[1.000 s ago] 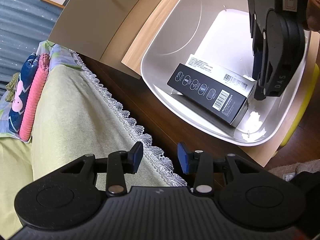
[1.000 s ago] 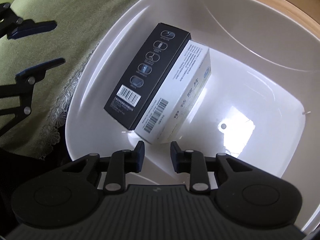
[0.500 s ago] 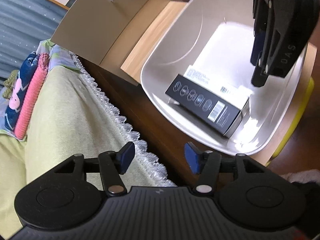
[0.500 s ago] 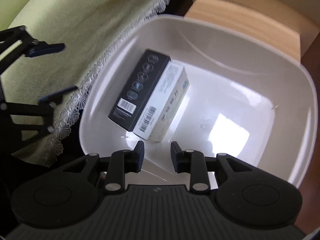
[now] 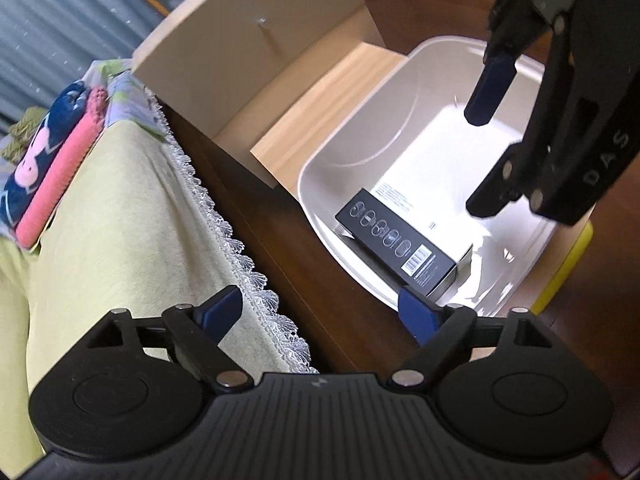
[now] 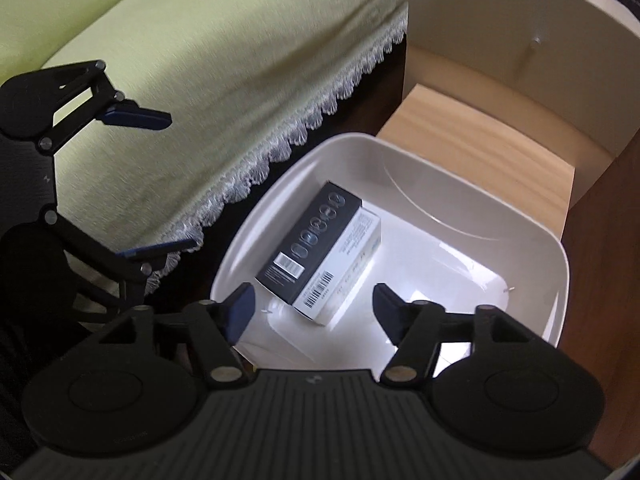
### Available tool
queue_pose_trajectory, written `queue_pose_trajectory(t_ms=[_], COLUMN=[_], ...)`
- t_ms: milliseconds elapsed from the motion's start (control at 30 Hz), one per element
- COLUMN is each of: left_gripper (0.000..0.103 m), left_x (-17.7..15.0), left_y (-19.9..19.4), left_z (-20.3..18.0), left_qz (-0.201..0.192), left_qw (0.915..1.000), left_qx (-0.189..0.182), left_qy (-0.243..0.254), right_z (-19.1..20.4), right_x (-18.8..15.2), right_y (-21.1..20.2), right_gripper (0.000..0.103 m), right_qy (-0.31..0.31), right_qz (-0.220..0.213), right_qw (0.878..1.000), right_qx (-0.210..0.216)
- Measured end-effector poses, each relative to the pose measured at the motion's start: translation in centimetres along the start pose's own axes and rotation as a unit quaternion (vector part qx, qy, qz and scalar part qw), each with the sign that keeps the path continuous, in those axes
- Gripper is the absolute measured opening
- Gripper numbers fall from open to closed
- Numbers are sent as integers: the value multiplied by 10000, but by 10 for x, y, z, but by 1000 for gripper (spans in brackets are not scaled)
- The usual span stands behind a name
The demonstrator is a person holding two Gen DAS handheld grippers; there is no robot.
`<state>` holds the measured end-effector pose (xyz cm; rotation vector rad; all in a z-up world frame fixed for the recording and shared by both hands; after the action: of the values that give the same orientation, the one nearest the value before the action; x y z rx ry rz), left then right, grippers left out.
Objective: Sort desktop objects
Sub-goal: 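Move both open grippers back over the medicine boxes on the sofa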
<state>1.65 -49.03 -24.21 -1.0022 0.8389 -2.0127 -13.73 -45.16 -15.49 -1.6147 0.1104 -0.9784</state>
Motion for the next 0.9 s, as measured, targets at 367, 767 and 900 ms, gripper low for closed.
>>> queue_pose_trajectory(t_ms=[367,767,900], left_gripper=[97,97,97], left_x=[-16,-79,-111], left_y=[-60,-137,-162], left_z=[21,68,85], left_qz=[-22,-102,-4], left_qw=[9972,9698,9577], left_qx=[377,1021,1307], left_qy=[-638,-2215,-2562], right_z=[37,104,139], right_x=[19,50,63], right_y=[-35,-66,-77], right_gripper=[93,97,98], right_qy=[-181,-470,-664], right_qz=[-388,-795,-912], right_qw=[9990,9928,9880], right_qx=[109,766,1052])
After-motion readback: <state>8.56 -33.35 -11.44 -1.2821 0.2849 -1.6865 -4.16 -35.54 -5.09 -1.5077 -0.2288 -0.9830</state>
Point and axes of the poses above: each gripper's, at about its wrist camera, not at the fingertips, and y roughly the way its jaws point, z to its left, x to its top, the point moved 9 cm from there along y, roughly the way its jaws point, and after that the axes turned 2 degrees about x, right-handed, at the moved point
